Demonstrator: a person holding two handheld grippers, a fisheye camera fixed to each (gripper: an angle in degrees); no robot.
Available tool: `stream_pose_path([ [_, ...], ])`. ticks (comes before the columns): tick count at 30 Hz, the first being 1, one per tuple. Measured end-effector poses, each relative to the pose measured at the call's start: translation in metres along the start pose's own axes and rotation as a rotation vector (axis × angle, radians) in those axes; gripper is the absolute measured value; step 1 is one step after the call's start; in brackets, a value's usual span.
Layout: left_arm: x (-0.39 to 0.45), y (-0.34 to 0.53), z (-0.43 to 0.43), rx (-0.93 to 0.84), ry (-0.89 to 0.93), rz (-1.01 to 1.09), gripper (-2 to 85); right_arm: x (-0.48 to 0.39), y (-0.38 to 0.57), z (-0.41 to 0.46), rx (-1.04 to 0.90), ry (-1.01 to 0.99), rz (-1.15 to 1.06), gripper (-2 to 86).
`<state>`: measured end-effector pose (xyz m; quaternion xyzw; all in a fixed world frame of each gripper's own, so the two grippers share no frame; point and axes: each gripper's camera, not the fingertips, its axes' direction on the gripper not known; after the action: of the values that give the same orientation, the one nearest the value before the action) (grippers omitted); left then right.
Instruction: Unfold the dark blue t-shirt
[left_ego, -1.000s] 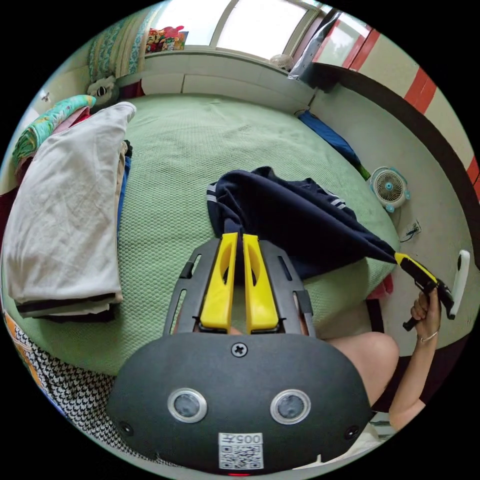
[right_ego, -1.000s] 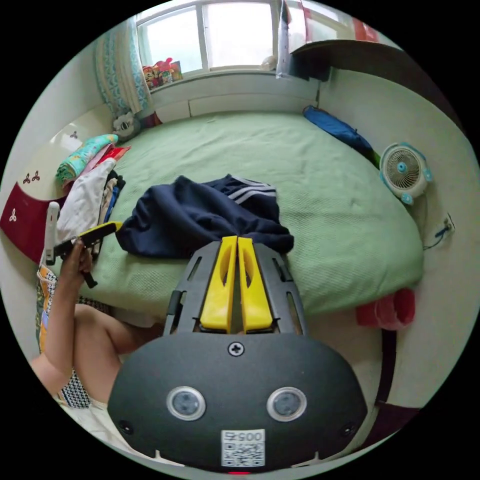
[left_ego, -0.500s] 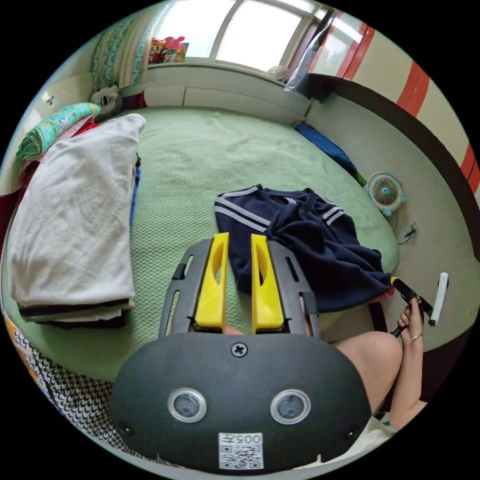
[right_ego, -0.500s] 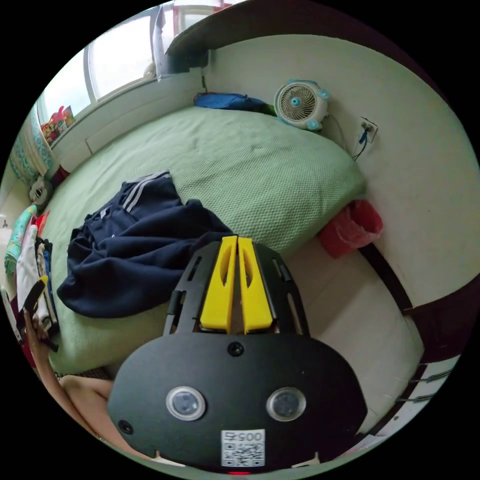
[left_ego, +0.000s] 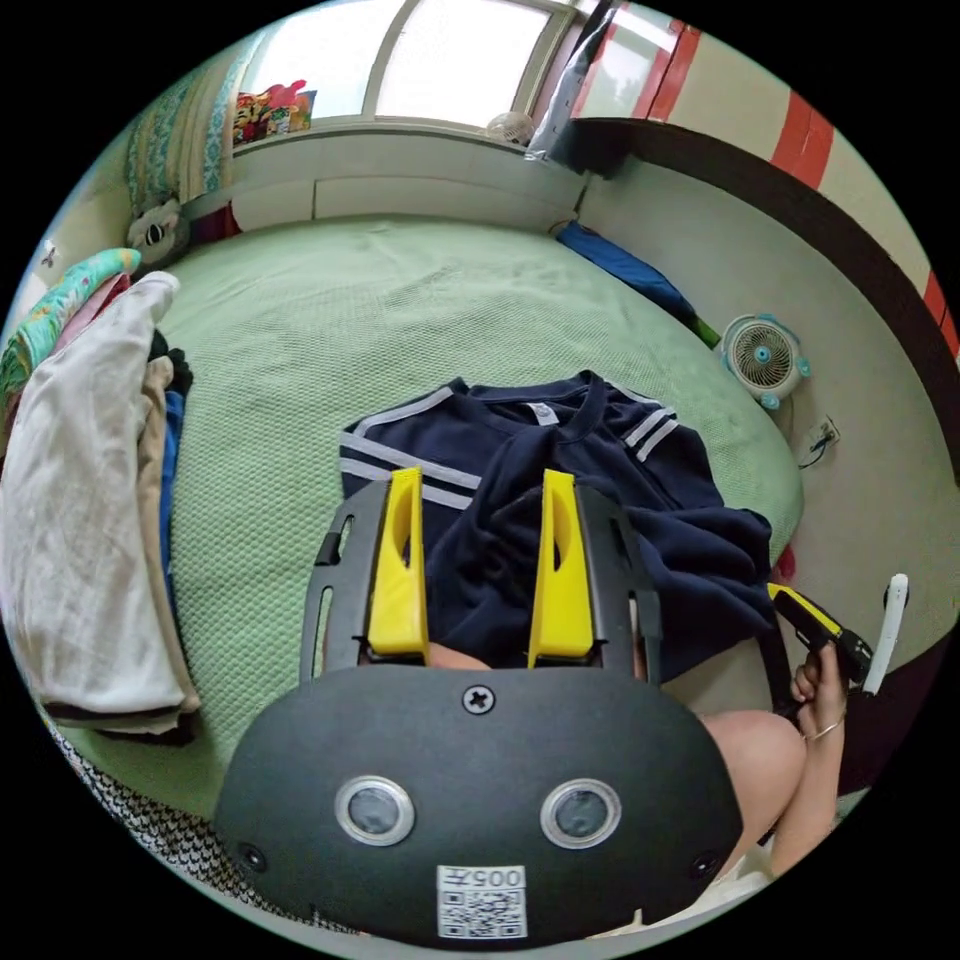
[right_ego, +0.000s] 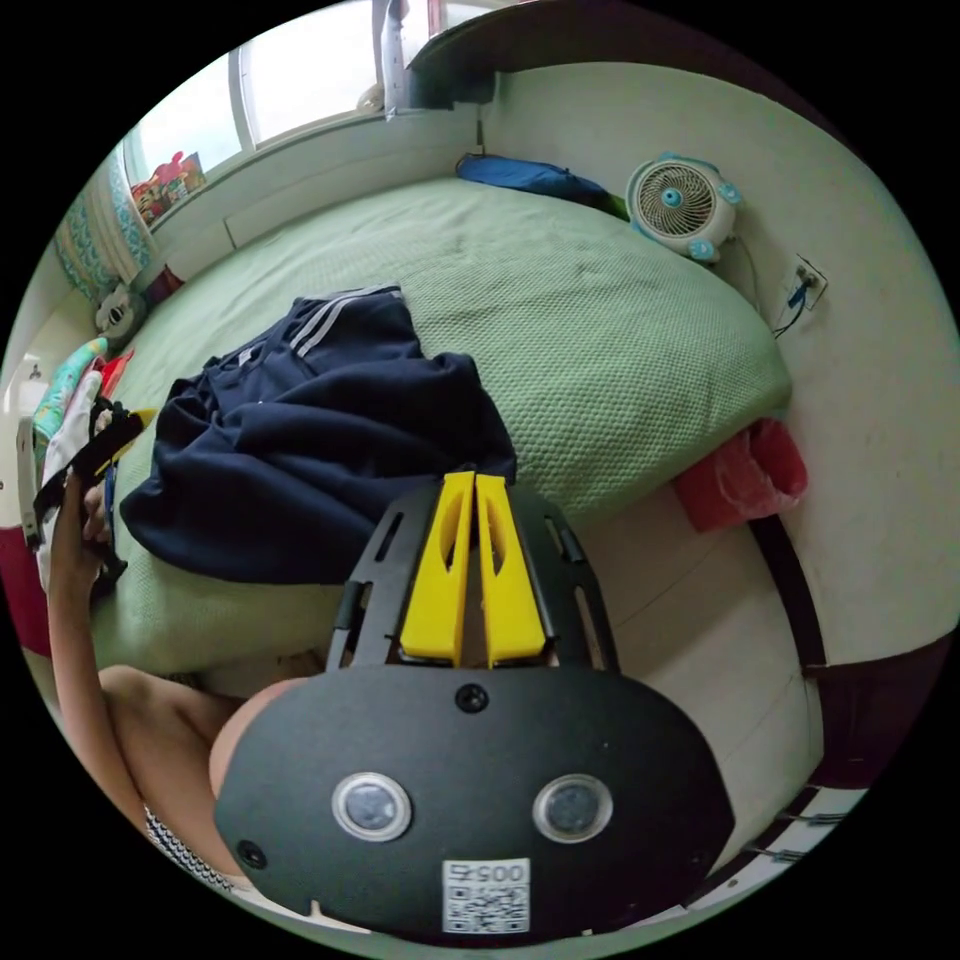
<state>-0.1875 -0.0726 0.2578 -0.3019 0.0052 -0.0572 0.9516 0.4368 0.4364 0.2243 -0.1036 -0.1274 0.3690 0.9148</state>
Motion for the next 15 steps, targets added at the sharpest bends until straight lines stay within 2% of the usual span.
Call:
stream_pose_path([
  [4, 0.017, -0.003, 0.026, -0.093, 0.005, 0.024, 14.9, 0.005, 0.003, -0.002, -0.007, -0.002, -0.022, -1.5],
  [6, 0.024, -0.001, 0.036, -0.155, -0.024, 0.013, 7.9, 0.009, 0.005, -0.003, -0.012, -0.013, -0.032, -1.5],
  [7, 0.026, 0.000, 0.035, -0.157, -0.024, 0.011, 7.0, 0.012, 0.006, -0.006, -0.014, -0.020, -0.037, -1.5],
  [10, 0.028, 0.008, 0.011, -0.084, 0.015, 0.037, 5.7, 0.021, 0.012, -0.020, 0.011, -0.041, -0.043, -1.4],
  [12, 0.028, 0.021, -0.025, -0.025, 0.108, 0.096, 5.6, 0.028, 0.018, -0.032, 0.042, -0.068, -0.043, -1.4],
  [15, 0.021, 0.043, -0.078, 0.010, 0.129, 0.135, 5.4, 0.043, 0.028, -0.056, 0.091, -0.152, -0.046, -1.4],
])
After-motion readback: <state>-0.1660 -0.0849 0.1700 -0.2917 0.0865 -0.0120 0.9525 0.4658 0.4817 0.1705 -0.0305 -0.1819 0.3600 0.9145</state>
